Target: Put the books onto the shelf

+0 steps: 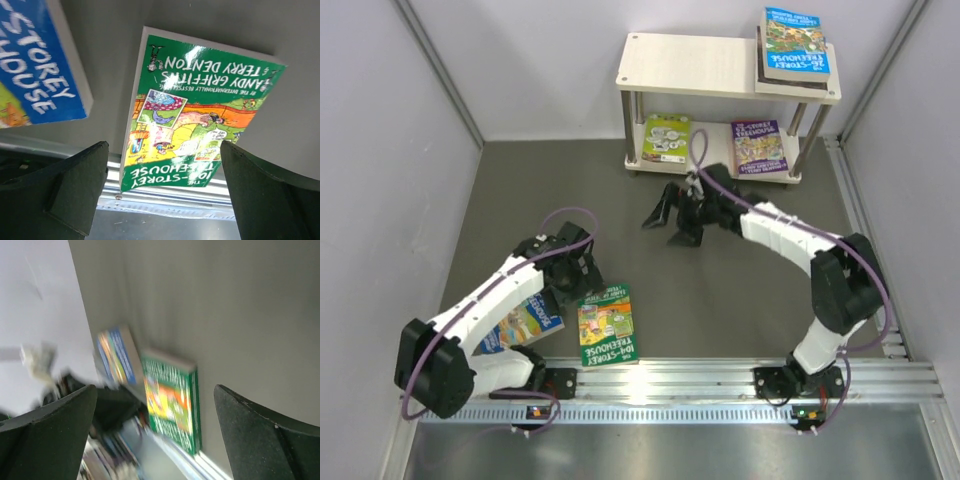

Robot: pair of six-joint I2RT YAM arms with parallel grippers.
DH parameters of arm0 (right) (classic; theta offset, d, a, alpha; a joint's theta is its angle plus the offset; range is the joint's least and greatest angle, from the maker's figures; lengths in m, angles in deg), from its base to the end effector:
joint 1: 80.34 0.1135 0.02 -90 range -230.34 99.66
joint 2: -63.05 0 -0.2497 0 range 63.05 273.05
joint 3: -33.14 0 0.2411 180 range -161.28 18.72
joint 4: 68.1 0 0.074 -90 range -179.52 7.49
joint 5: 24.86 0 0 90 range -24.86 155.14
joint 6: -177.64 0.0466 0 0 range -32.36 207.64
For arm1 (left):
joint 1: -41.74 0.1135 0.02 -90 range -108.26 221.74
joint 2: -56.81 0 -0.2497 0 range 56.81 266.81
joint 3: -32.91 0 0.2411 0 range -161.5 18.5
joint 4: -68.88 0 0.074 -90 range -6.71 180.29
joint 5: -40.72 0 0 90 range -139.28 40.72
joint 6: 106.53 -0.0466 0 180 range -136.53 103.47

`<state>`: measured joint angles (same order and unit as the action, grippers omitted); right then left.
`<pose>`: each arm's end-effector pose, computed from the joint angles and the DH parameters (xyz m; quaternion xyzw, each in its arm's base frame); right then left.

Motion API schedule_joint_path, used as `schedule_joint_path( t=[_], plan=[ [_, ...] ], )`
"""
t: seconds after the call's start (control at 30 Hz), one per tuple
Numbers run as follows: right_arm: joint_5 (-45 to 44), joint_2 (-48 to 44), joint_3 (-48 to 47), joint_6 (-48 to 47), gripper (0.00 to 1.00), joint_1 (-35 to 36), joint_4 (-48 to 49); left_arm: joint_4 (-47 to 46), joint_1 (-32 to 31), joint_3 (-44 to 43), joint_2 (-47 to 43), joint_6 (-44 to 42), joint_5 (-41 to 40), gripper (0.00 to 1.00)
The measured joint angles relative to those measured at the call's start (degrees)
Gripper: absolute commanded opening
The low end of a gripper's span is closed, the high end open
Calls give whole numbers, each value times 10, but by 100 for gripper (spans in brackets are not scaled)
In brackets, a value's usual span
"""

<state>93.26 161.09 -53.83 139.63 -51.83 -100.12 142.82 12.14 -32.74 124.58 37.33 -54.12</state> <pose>0.3196 0.1986 0.2358 0.0864 0.8909 0.4196 0.1507 0.1719 -0.0931 0.2188 -0.2134 0.9685 -0.0494 0.1184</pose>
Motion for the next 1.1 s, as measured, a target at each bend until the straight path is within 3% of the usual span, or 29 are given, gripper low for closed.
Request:
schedule_joint_path(
  t=[0.13, 0.23, 0.47, 0.53, 0.57, 0.67, 0.73, 0.77, 1.1],
  plan=[
    [47, -21, 110, -10, 100, 75, 49, -65, 0, 73, 24, -3, 42, 97],
    [65, -1, 174, -10, 100, 89, 68, -105, 0, 136, 35, -2, 70, 96],
    [83, 23, 224, -8, 100, 109, 124, -193, 4, 193, 18, 5, 146, 91],
    [89, 30, 229, -2, 100, 127, 153, -201, 4, 199, 17, 10, 156, 82],
    [93, 35, 230, 3, 100, 138, 171, -205, 3, 201, 17, 13, 160, 64],
    [110, 58, 230, 23, 100, 171, 226, -230, 2, 206, 16, 14, 182, 35],
    [124, 72, 230, 38, 100, 188, 259, -239, 1, 206, 14, 14, 195, 4],
    [129, 76, 233, 44, 100, 192, 275, -242, 2, 206, 13, 15, 200, 0],
    [121, 52, 298, 83, 100, 193, 367, -275, -2, 223, -21, 7, 209, 0]
  ],
)
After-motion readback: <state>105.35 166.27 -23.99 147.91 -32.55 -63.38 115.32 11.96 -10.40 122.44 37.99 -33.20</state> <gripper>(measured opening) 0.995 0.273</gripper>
